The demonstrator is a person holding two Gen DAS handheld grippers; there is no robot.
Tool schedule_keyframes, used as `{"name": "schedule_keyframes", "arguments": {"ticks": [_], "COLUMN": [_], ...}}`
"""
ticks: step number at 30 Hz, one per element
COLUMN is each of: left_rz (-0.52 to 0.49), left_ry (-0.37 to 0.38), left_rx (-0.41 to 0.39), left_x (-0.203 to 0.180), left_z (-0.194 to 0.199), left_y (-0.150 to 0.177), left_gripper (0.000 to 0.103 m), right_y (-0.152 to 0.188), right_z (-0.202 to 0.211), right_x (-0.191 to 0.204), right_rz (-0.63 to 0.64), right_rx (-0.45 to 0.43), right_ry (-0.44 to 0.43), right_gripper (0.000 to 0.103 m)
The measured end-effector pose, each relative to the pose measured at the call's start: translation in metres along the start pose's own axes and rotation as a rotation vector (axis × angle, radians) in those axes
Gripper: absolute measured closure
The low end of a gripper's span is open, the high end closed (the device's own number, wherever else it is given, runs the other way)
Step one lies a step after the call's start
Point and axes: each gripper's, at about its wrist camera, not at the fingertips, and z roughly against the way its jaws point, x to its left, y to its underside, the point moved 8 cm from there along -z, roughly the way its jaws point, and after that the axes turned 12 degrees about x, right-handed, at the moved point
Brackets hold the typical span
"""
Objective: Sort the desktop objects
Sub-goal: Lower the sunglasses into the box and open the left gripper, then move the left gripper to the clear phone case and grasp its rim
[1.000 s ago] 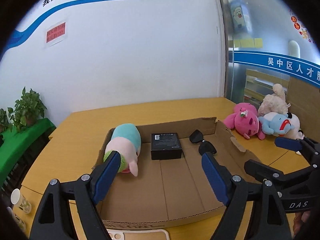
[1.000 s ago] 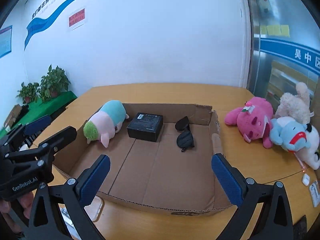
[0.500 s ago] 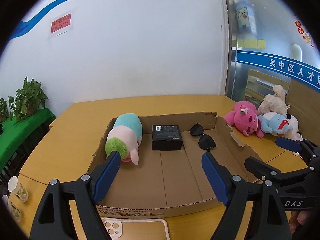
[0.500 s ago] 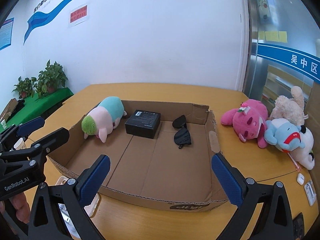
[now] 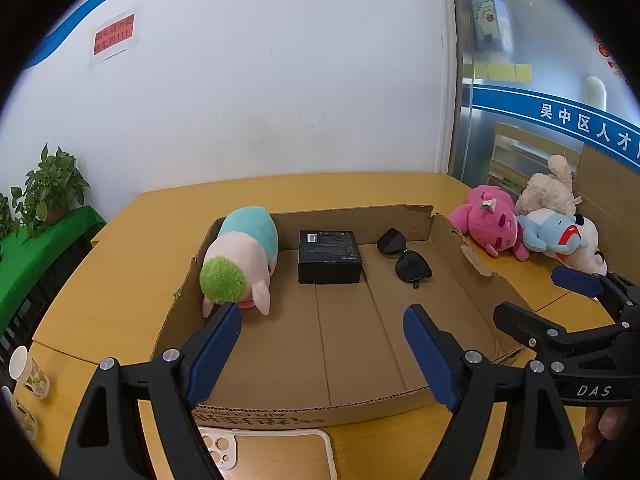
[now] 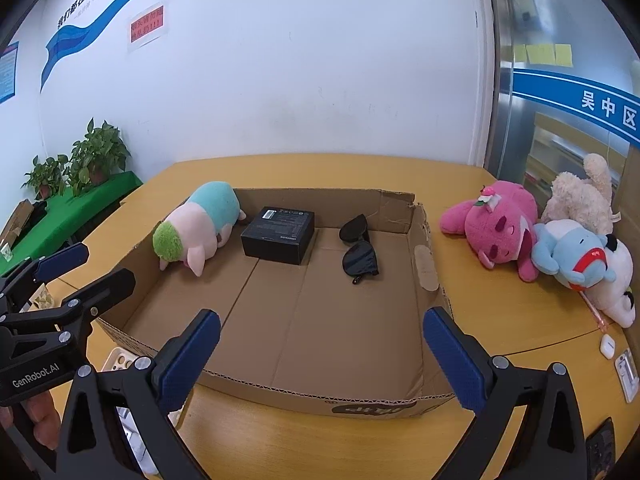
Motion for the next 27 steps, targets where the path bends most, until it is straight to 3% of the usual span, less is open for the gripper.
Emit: {"name": "schedule_keyframes", "arguments": {"ticks": [13, 17, 22, 27], "left_rz": [0.003, 0.007, 0.06, 0.115], "left_ry": [0.038, 0.04, 0.039, 0.053], "left_rx": [0.046, 0.063, 0.159, 0.244], "left_x": [0.013, 0.033, 0.079, 0.118], "left_z": [-0.009, -0.007, -0.019, -0.031], "left_y": [0.008, 0.02, 0.052, 0.088], "left_gripper": [0.02, 0.02, 0.02, 0.02], "right_y": [0.003, 0.006, 0.023, 0.06], "right_z": [-0.004, -0.006, -0.021, -0.049], "right_x": [0.006, 0.012, 0.033, 0.09], "right_rz": [0.005, 0.024, 0.057, 0.138], "right_rx": [0.015, 0.026, 0.1, 0.241], "right_ry": [0.0, -0.004, -0.079, -0.272], "right_gripper": [0.0, 0.0, 0.0, 0.0]}}
